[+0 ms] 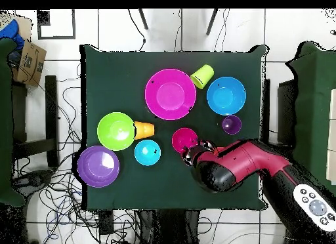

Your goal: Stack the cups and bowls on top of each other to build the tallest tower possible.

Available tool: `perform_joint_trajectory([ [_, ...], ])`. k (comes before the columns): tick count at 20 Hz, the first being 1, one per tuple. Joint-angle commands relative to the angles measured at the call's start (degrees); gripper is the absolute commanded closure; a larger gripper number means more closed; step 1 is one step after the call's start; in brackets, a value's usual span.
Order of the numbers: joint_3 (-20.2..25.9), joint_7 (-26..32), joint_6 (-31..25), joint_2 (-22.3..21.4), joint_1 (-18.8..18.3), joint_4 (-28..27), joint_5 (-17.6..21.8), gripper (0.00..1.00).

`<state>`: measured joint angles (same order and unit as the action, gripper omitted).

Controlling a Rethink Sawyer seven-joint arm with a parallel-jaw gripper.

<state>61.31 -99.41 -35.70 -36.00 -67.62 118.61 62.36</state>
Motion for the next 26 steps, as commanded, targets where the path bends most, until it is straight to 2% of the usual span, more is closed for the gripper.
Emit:
perform_joint_trajectory([
  [1, -1.4, 22.6, -0.3, 2.1, 0.6, -3.8, 3.7, 0.00],
  [4, -1.5, 22.0, -0.1, 1.8, 0.5, -3.5, 3.7, 0.00],
  [17, -0.1, 19.4, -1.5, -5.9, 1.2, -0.4, 1.4, 0.00],
  [26, 0.6, 19.8, -1.9, -8.5, 1.3, 0.6, -0.7, 0.00],
])
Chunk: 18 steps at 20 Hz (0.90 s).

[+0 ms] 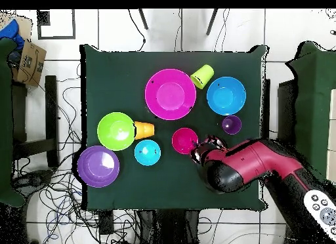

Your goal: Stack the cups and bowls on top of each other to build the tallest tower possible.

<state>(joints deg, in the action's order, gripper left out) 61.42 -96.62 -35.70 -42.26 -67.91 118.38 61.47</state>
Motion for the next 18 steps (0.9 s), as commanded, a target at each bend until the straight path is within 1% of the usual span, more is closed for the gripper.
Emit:
perform_joint_trajectory([
  [1, 0.6, 16.9, -1.8, -2.6, 1.6, 0.9, 0.1, 0.00],
  [4, 0.4, 17.6, -2.3, -2.8, 1.6, 0.7, -0.3, 0.00],
  [6, 0.8, 17.8, -2.7, -3.9, 1.6, 1.0, -1.1, 0.00],
  [9, 0.6, 16.5, -2.1, -5.0, 2.0, 1.6, -0.8, 0.00],
  [12, -0.2, 15.5, -2.5, -5.1, 2.6, 1.6, -0.6, 0.00],
  [18, -0.7, 13.6, -1.2, -5.7, 2.6, 2.4, 0.1, 0.00],
])
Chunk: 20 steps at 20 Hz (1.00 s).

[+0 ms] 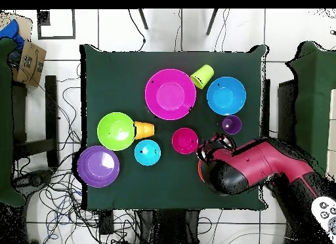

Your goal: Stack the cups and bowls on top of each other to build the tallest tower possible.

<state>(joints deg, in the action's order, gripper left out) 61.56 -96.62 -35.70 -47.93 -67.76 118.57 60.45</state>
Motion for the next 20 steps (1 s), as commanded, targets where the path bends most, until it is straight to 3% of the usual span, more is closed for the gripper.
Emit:
perform_joint_trajectory([
  [1, -0.7, 13.3, -0.9, -0.4, 2.4, 2.5, 1.0, 0.00],
  [13, -2.3, 11.8, -0.3, 1.3, 2.9, 2.6, 2.6, 0.00],
  [20, -3.8, 12.6, -1.8, 4.9, 2.8, 1.8, 2.1, 0.00],
])
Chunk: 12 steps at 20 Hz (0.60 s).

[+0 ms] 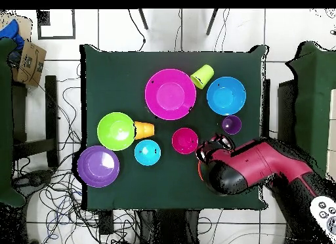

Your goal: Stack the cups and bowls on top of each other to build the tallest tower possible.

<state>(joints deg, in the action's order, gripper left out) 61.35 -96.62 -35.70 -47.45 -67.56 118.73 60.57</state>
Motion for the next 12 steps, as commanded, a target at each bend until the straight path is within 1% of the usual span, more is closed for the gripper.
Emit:
perform_joint_trajectory([
  [1, -3.6, 12.3, -1.8, 4.4, 2.7, 1.7, 2.0, 0.00],
  [6, -3.8, 13.2, -2.6, 6.3, 1.8, 1.4, 0.8, 0.00],
  [12, -3.8, 13.0, -2.5, 6.5, 1.5, 1.7, 0.8, 0.00],
])
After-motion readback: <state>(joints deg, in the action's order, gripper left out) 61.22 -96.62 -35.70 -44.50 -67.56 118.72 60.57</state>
